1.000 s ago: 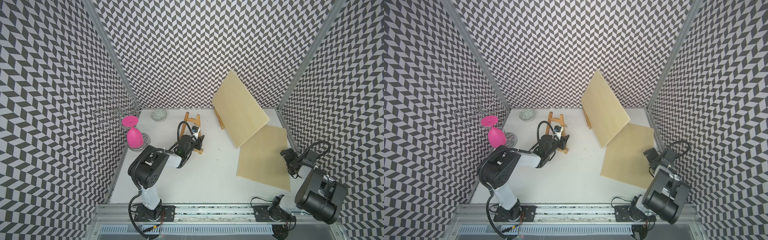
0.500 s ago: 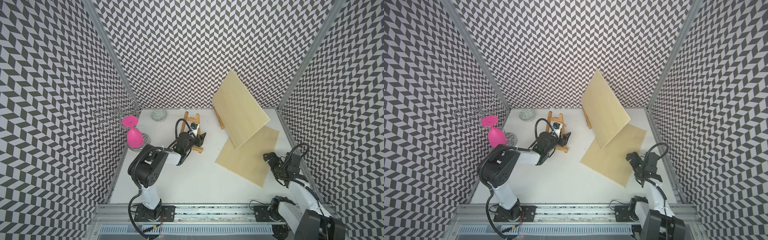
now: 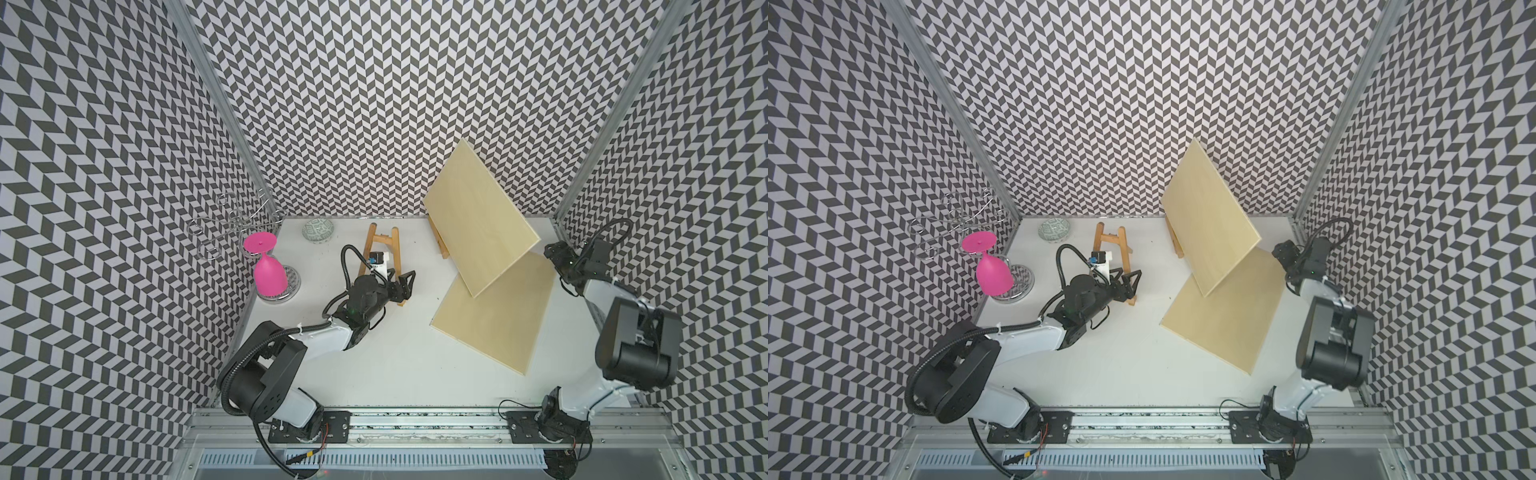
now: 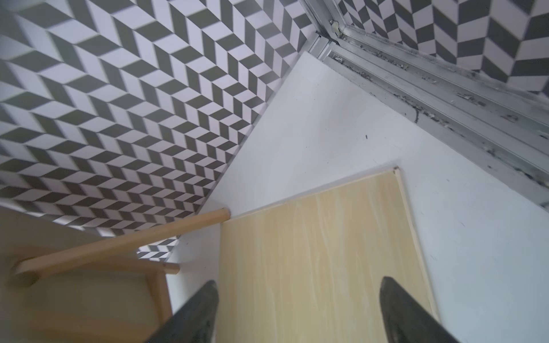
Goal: Assemble the easel
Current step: Adjust the drawing board at the center of the board, then move the drawing board to the center of the board.
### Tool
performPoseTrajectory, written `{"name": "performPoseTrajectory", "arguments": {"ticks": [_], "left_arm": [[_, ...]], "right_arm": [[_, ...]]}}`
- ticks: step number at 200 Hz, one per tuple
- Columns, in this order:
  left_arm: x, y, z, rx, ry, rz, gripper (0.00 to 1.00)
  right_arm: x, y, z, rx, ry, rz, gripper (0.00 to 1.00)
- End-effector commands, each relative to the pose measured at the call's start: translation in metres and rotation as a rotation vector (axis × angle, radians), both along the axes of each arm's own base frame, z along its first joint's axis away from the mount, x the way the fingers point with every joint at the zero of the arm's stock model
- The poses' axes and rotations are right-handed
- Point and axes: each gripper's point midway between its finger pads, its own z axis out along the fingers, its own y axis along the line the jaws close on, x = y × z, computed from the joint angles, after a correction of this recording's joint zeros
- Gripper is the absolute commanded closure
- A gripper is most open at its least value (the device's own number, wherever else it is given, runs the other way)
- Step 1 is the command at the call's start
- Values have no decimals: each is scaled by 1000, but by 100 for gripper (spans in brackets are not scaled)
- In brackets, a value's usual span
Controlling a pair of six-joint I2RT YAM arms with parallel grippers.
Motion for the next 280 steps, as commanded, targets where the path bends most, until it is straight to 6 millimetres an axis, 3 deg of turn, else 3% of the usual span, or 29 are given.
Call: {"name": "performPoseTrajectory", "arguments": {"ticks": [1,30,62,78,100,137,165,186,220,254,280], "left_arm": [[-13,-3,-9,-29,90,25,18],[-25,-9,-14,-66,135,3,17],[-33,-11,-19,-72,160,-3,16],[-35,-7,-21,-95,179,11,15],[-38,-4,-21,-122,199,30,12],[-45,-7,-25,-141,261,25,11],[-57,0,-38,-149,368,42,10],[-74,8,-49,-149,440,52,10],[-92,20,-71,-138,488,58,9],[-75,43,-94,-93,502,90,10],[-51,59,-87,-104,409,99,16]], "right_arm": [[32,5,-16,0,17,66,21],[67,-2,-42,-21,87,77,21],[91,-8,-65,-13,147,82,22],[97,-14,-77,-15,199,72,22],[104,-21,-79,-43,207,48,20],[104,-21,-99,-24,281,54,18],[77,-3,-98,-8,305,50,16],[47,-3,-101,-15,330,19,11],[1,3,-113,44,363,28,10],[-42,15,-113,47,371,29,9],[-74,31,-116,78,366,39,9]]}}
